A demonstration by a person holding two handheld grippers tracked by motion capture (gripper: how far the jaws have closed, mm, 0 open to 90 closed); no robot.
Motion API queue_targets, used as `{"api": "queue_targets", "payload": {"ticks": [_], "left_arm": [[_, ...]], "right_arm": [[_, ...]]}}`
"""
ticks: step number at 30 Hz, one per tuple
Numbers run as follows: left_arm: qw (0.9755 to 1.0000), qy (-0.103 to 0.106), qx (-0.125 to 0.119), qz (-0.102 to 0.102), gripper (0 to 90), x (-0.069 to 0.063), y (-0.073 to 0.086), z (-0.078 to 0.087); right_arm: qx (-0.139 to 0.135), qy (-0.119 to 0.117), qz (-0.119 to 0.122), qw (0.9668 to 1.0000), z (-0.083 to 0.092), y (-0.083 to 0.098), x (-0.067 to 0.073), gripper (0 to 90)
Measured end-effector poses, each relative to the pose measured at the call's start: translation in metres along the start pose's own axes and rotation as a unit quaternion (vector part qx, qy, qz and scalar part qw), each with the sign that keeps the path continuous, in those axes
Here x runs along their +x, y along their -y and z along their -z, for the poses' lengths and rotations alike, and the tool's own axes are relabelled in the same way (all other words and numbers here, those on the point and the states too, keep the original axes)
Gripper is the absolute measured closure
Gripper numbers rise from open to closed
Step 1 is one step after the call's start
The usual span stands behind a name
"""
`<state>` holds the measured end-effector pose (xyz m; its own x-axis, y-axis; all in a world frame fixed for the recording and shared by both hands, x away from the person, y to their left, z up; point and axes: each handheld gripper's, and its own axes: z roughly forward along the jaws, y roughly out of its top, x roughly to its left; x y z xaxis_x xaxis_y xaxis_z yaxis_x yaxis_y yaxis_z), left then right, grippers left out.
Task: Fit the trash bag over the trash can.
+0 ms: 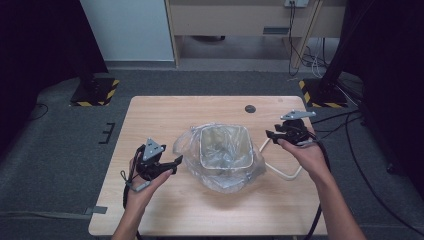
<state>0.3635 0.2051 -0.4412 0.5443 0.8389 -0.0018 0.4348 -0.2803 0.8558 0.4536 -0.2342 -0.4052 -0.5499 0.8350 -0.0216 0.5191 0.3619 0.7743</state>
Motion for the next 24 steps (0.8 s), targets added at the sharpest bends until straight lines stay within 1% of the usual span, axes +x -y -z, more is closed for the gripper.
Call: {"api": "queue_targets", "payload": {"ticks": [2,4,6,10,13,14,15,16,17,19,20,23,24], "left_arm": [[1.0,-0.005,0.007,0.001,20.9,0.002,0.002,-0.002],[0.9999,-0.004,0.012,0.004,19.1,0.003,0.004,-0.005],[0.9998,-0.005,0.017,0.004,17.6,0.005,0.006,-0.006],[0.9999,-0.001,0.016,0.007,14.7,0.006,0.009,-0.01],[0.9998,0.005,0.021,0.005,11.2,0.007,0.01,-0.011],[0.9998,0.006,0.02,0.0,10.3,0.007,0.01,-0.01],[0.9998,0.007,0.021,-0.002,9.2,0.007,0.01,-0.01],[0.9998,0.006,0.018,0.001,9.2,0.007,0.01,-0.01],[0.9998,0.004,0.018,-0.002,9.1,0.008,0.01,-0.009],[0.9998,0.002,0.019,0.003,8.9,0.008,0.01,-0.01],[0.9998,0.001,0.02,0.001,9.0,0.009,0.01,-0.01],[0.9997,0.0,0.022,0.006,9.8,0.009,0.013,-0.011],[0.9997,0.001,0.023,0.007,10.1,0.009,0.013,-0.012]], "right_arm": [[0.003,0.008,-0.012,0.9999,-0.001,0.01,-0.01,54.4],[0.005,0.014,-0.025,0.9996,-0.002,0.02,-0.019,54.8],[0.007,0.021,-0.03,0.9993,-0.003,0.028,-0.026,55.2],[0.013,0.036,-0.047,0.9981,-0.005,0.045,-0.042,56.4],[0.014,0.046,-0.057,0.9972,-0.007,0.056,-0.052,56.9],[0.016,0.051,-0.06,0.9968,-0.007,0.06,-0.056,57.0],[0.018,0.057,-0.059,0.9965,-0.008,0.065,-0.06,56.9],[0.021,0.062,-0.064,0.9958,-0.008,0.068,-0.063,57.0],[0.024,0.068,-0.069,0.995,-0.008,0.072,-0.065,57.0],[0.026,0.078,-0.074,0.9939,-0.008,0.081,-0.072,56.8],[0.027,0.084,-0.075,0.9933,-0.009,0.086,-0.075,56.5],[0.033,0.093,-0.079,0.992,-0.01,0.097,-0.082,55.1],[0.035,0.098,-0.083,0.9911,-0.011,0.102,-0.084,54.5]]}}
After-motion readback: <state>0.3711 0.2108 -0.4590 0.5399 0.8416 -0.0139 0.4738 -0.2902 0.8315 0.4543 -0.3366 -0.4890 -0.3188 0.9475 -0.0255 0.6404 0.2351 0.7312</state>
